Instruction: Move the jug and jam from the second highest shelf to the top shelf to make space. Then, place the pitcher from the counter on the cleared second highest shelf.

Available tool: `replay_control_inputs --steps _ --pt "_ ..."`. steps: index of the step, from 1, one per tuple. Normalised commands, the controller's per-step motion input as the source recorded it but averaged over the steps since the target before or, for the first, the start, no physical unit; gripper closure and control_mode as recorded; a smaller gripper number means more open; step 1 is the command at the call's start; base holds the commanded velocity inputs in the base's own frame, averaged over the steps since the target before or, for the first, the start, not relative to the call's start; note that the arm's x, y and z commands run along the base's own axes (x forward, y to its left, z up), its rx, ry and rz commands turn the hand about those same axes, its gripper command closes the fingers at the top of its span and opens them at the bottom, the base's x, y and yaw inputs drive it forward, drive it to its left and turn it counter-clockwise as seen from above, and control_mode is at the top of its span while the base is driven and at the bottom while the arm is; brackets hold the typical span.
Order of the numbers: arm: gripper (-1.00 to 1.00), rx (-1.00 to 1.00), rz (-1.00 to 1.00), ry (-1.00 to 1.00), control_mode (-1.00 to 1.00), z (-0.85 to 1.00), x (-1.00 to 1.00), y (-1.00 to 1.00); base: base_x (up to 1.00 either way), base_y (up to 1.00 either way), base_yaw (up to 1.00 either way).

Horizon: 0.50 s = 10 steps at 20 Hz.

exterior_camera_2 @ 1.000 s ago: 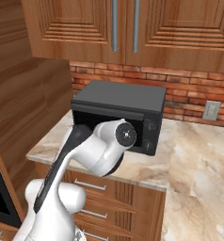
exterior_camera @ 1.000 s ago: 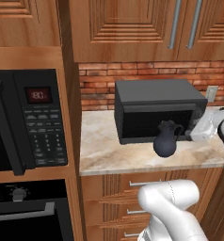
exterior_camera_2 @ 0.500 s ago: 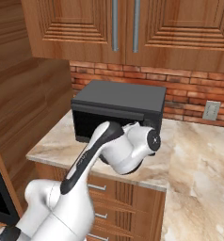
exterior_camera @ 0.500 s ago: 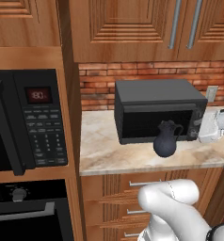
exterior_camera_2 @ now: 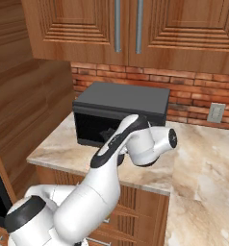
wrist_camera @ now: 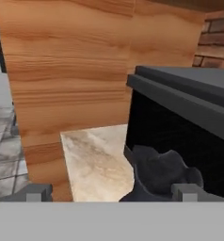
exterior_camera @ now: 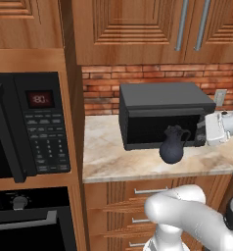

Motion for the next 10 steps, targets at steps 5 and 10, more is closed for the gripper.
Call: replay_control_inputs --steps 5,10 --pt "-1.00 0.00 0.15 0.00 -1.00 -0.18 0.28 -0.06 0.00 0.00 0.00" --pt "-1.00 0.00 0.03 -0.02 -1.00 -0.29 0.24 0.00 0.00 0.00 0.00"
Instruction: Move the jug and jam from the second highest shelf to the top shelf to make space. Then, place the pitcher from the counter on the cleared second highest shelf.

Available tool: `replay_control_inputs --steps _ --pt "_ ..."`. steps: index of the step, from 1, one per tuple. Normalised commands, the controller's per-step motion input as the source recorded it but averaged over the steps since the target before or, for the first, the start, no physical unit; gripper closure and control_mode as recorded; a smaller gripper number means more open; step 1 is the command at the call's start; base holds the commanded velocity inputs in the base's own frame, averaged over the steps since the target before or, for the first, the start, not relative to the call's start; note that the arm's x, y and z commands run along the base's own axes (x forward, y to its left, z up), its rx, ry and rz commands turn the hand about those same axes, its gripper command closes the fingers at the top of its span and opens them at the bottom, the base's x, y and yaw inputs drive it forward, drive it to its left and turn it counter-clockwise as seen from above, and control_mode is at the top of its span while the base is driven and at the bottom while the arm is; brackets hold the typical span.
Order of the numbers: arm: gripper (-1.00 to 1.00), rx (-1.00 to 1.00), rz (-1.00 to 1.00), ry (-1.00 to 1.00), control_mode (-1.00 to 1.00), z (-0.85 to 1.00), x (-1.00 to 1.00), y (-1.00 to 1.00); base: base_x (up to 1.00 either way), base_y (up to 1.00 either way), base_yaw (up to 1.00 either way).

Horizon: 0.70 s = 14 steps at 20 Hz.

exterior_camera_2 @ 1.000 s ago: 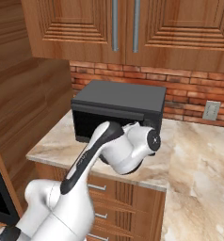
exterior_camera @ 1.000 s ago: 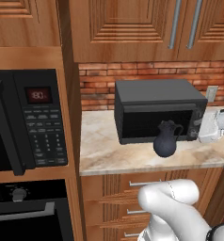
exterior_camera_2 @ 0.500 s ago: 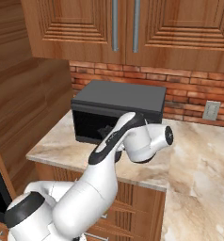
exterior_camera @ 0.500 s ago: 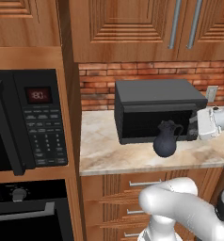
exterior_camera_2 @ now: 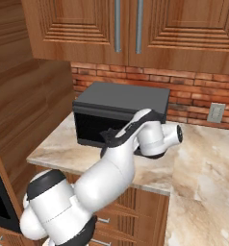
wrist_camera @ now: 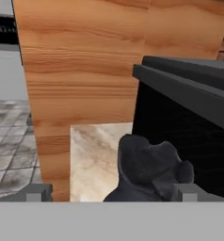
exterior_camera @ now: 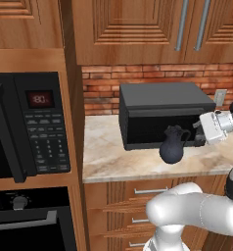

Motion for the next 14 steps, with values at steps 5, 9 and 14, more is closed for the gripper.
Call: replay_control_inputs --steps 5,9,14 --pt "-1.00 0.00 -0.01 -0.06 -1.00 -0.21 0.34 0.00 0.00 0.00 0.00" --pt "-1.00 0.00 -0.01 -0.05 -1.00 -0.22 0.43 0.00 0.00 0.00 0.00" --pt "-1.00 0.00 0.00 -0.02 -1.00 -0.24 0.41 0.00 0.00 0.00 0.00"
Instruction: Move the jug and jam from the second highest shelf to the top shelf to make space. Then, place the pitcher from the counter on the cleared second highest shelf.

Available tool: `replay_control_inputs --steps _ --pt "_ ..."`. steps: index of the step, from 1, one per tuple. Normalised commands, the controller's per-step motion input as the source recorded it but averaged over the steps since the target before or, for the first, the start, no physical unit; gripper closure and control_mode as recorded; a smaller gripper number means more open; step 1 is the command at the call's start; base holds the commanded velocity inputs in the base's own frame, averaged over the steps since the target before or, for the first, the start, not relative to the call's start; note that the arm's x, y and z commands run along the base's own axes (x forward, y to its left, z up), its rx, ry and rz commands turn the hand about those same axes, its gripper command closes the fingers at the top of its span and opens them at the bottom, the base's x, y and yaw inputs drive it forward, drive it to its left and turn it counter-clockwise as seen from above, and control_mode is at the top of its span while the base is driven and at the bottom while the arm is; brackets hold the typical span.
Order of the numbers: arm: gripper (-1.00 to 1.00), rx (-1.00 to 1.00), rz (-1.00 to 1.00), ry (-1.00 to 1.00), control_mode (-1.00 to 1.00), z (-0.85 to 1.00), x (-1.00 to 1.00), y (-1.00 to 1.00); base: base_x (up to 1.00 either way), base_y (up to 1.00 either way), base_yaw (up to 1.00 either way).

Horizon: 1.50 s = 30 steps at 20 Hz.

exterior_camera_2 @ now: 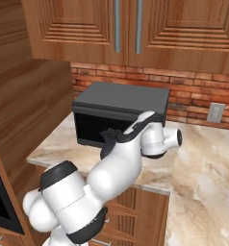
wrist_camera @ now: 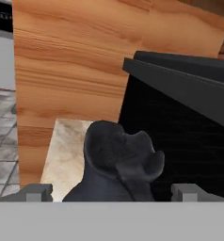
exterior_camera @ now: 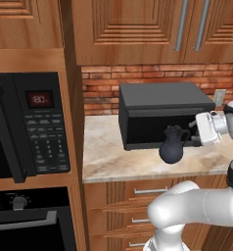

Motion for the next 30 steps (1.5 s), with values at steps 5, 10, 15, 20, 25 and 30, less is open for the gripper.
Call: replay_control_inputs --steps 5,10,15,20,25,30 --pt "-1.00 0.00 0.00 0.00 -1.00 -0.32 0.40 0.00 0.00 0.00 0.00" --pt "-1.00 -0.01 0.00 0.00 -1.00 -0.38 0.29 0.01 0.00 0.00 0.00" --pt "-1.00 0.00 0.00 0.00 -1.00 -0.21 0.35 0.00 0.00 0.00 0.00" --pt "-1.00 0.00 0.00 0.00 -1.00 -0.02 0.30 0.00 0.00 0.00 0.00" --pt "-1.00 0.00 0.00 0.00 -1.00 0.00 0.10 0.00 0.00 0.00 0.00" --pt "1.00 0.00 0.00 0.01 -1.00 0.00 0.04 0.00 0.00 0.00 0.00"
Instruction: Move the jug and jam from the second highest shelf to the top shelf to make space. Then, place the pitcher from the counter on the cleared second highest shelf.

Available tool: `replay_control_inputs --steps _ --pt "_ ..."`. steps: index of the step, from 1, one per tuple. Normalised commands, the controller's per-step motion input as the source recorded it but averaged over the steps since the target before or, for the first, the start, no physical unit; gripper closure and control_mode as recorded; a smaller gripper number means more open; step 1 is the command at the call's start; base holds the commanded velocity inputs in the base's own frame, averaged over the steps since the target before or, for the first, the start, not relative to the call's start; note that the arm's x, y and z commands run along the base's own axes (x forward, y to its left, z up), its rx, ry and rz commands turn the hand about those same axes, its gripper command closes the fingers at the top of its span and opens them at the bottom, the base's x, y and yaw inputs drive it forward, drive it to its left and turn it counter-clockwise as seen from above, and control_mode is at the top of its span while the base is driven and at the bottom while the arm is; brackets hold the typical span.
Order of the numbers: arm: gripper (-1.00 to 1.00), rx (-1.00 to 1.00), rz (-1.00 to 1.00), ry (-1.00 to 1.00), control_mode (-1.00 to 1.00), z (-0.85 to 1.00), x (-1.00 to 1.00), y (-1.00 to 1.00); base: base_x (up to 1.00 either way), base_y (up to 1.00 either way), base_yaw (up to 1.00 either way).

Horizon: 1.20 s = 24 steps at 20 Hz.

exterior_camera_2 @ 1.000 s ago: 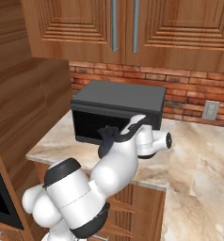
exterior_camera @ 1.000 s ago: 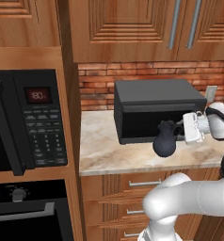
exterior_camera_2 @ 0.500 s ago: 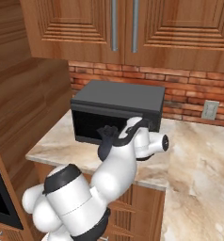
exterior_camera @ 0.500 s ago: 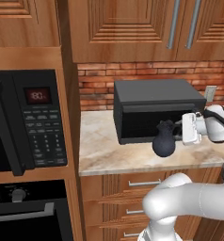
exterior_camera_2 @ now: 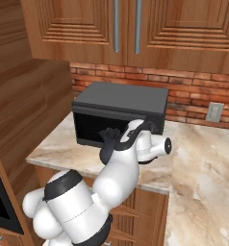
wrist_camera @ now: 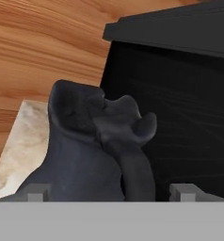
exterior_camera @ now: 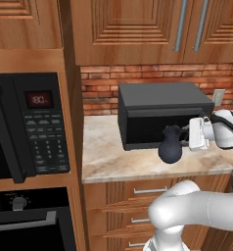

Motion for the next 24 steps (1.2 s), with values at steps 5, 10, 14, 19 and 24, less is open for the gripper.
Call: replay_control_inputs --steps 5,10,14,19,24 --pt "1.00 0.00 0.00 0.00 -1.00 0.00 0.02 0.00 0.00 0.00 0.00" --pt "1.00 0.00 0.00 0.00 -1.00 0.00 0.00 0.00 0.00 0.00 0.00" --pt "1.00 0.00 0.00 0.00 -1.00 0.00 0.00 0.00 0.00 0.00 0.00" --pt "1.00 0.00 0.00 0.00 -1.00 0.00 -0.16 0.20 0.00 0.00 0.00" --pt "1.00 0.00 0.00 0.00 -1.00 0.00 -0.25 0.44 0.00 0.00 0.00"
